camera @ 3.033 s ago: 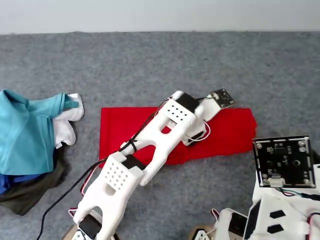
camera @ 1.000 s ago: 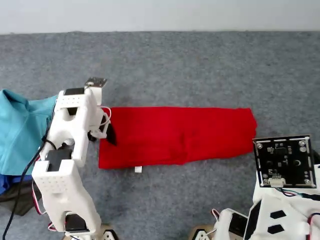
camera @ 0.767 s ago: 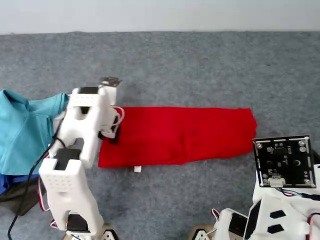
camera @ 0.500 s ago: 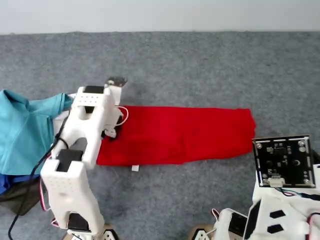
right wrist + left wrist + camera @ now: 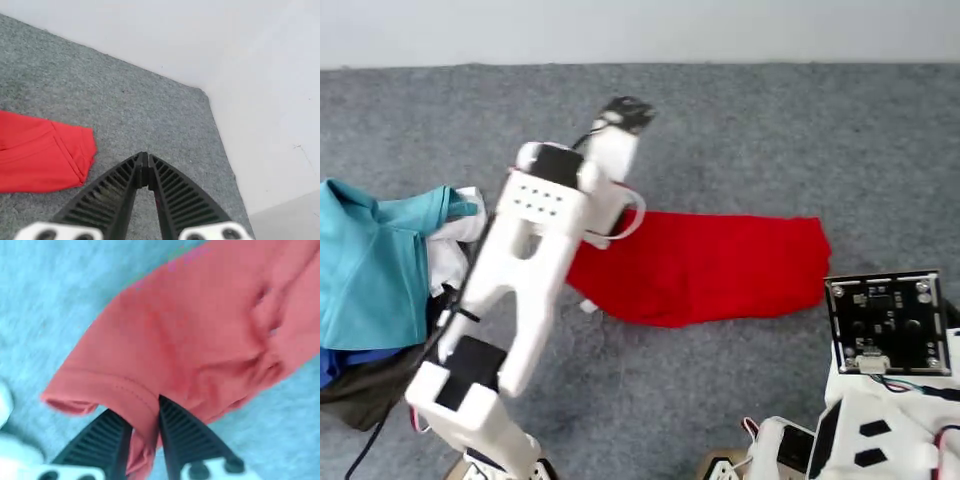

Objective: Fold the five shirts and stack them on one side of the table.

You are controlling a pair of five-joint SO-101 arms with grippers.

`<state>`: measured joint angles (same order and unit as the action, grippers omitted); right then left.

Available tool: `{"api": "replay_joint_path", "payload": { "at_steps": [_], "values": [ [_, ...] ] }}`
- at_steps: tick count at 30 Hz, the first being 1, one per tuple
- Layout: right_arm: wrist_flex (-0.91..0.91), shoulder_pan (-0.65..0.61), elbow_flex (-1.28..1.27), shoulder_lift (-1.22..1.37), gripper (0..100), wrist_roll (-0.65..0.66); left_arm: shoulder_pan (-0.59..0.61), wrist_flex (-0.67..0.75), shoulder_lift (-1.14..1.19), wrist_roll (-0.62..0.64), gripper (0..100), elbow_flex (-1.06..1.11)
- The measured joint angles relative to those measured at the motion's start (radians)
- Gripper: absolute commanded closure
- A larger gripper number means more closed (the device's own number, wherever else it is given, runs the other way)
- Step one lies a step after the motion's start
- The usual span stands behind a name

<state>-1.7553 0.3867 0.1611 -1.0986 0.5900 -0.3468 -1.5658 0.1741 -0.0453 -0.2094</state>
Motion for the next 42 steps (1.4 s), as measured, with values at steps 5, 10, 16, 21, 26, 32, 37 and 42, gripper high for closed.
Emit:
{"api": "replay_joint_path", "payload": {
  "at_steps": [5,10,16,21,26,32,37,42],
  "values": [
    [0.0,0.0,0.0,0.0,98.4,0.0,-0.138,-0.002,0.15,0.061,97,-0.192],
    [0.0,0.0,0.0,0.0,98.4,0.0,-0.255,-0.055,0.358,0.069,96,-0.442],
    [0.0,0.0,0.0,0.0,98.4,0.0,-0.347,-0.147,0.605,0.069,96,-0.822],
    [0.0,0.0,0.0,0.0,98.4,0.0,-0.396,-0.167,0.77,0.069,96,-1.083],
    [0.0,0.0,0.0,0.0,98.3,0.0,-0.419,-0.155,0.859,0.117,93,-1.191],
    [0.0,0.0,0.0,0.0,98.3,0.0,-0.414,-0.097,0.872,0.184,77,-1.201],
    [0.0,0.0,0.0,0.0,98.3,0.0,-0.417,-0.078,0.872,0.233,76,-1.201],
    [0.0,0.0,0.0,0.0,98.3,0.0,-0.4,-0.081,0.872,0.238,79,-1.215]
  ]
}}
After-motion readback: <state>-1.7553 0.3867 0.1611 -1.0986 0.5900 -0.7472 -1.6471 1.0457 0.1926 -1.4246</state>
